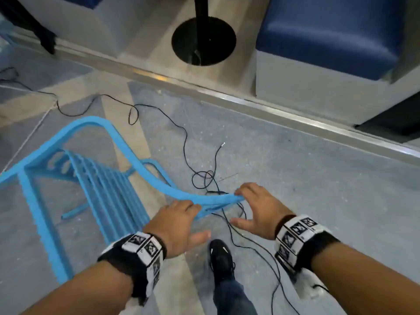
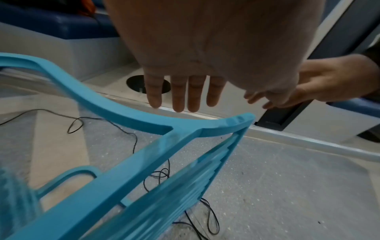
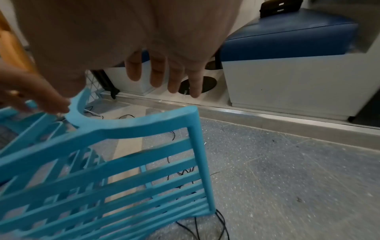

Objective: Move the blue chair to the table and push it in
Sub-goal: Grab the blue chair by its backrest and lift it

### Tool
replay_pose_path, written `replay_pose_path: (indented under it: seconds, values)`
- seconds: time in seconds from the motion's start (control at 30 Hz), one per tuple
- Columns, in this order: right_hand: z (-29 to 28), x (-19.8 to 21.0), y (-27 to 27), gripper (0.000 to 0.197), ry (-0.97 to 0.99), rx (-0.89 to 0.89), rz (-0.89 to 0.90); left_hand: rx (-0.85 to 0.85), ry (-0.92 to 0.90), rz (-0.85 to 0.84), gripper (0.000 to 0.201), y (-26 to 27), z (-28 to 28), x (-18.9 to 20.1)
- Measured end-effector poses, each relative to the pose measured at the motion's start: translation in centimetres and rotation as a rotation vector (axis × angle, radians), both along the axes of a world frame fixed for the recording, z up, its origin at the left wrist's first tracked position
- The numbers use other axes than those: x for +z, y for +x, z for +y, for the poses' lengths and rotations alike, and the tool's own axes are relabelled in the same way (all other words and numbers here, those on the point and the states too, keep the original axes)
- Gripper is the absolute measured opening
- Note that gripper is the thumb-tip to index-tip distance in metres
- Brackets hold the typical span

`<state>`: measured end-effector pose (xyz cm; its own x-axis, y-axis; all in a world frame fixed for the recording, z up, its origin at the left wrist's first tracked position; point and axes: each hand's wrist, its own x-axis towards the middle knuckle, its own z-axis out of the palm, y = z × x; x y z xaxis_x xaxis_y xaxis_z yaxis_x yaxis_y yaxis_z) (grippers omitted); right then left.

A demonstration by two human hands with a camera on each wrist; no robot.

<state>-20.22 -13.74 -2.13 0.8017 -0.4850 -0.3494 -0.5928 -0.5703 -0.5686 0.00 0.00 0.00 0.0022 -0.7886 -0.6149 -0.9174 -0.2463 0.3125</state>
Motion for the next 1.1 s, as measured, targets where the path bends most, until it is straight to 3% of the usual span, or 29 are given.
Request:
replay_pose_path:
  seconds: [0.17, 0.4, 0.57, 0.8, 1.0, 1.1]
  values:
    - [-3.4, -5.3, 1.7, 0.038, 0.030, -0.044, 0.012, -0.095, -0.077, -0.104, 0.082, 0.5, -5.0, -5.8]
    - [-4.1, -10.7, 2.3, 0.067, -0.072, -0.042, 0.038, -0.169, 0.065, -0.194, 0.069, 0.9, -7.0, -9.9]
    - [-3.9, -10.5, 2.5, 0.057, -0.081, -0.075, -0.024, -0.165, 0.061, -0.194, 0.069, 1.0, -7.3, -10.2]
    - [-3.4, -6.1, 4.3, 0.048, -0.044, -0.114, 0.013, -0.168, -0.033, -0.184, 0.076, 2.5, -6.5, -7.6]
    - [-0.5, 2.0, 7.5, 0.052, -0.150, 0.011, -0.072, -0.118, -0.137, -0.197, 0.081, 5.2, -2.5, -0.6]
    - [2.4, 7.7, 9.7, 0.045, -0.222, 0.156, -0.041, -0.038, -0.216, -0.214, 0.084, 6.6, 1.5, 3.7]
